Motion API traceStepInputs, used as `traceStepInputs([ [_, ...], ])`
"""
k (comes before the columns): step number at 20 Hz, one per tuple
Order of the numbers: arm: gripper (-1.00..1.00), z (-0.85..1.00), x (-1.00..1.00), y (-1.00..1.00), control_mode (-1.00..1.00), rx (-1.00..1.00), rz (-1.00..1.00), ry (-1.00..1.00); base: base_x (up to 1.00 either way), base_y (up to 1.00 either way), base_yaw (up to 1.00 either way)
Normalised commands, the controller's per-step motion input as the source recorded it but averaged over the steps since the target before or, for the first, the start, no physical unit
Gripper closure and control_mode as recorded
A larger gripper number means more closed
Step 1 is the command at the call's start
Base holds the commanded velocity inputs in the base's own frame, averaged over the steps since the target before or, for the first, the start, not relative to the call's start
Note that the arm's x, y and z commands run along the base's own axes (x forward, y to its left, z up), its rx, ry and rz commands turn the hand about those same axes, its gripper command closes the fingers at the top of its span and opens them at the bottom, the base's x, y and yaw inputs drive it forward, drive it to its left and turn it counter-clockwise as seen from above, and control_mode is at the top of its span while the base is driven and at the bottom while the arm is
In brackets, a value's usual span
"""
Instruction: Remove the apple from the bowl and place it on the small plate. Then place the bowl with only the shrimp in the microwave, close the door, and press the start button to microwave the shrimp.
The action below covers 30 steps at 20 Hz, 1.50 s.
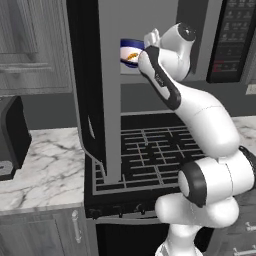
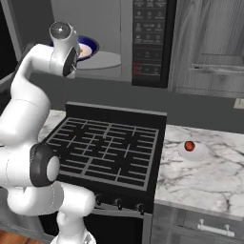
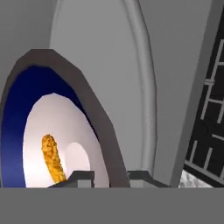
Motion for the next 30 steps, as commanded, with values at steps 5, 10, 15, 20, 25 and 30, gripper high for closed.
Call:
traceStepInputs([
  [5, -1.00, 0.00, -0.92, 0.00, -1.00, 0.00, 0.00, -0.28, 0.00, 0.00, 0.00],
  [10, -1.00, -0.24, -1.00, 0.00, -1.00, -0.05, 0.00, -0.15, 0.00, 0.00, 0.00],
  [15, -1.00, -0.88, -1.00, 0.05, -1.00, -0.27, 0.00, -0.01, 0.00, 0.00, 0.00],
  [20, -1.00, -0.94, -0.99, -0.20, -1.00, -0.41, 0.00, 0.00, 0.00, 0.00, 0.00],
  [25, -1.00, -0.03, -0.52, -0.68, -1.00, -0.21, 0.00, 0.00, 0.00, 0.00, 0.00],
  [30, -1.00, -0.14, -0.37, -0.49, -1.00, -0.23, -0.04, 0.01, 0.00, 0.00, 0.00],
])
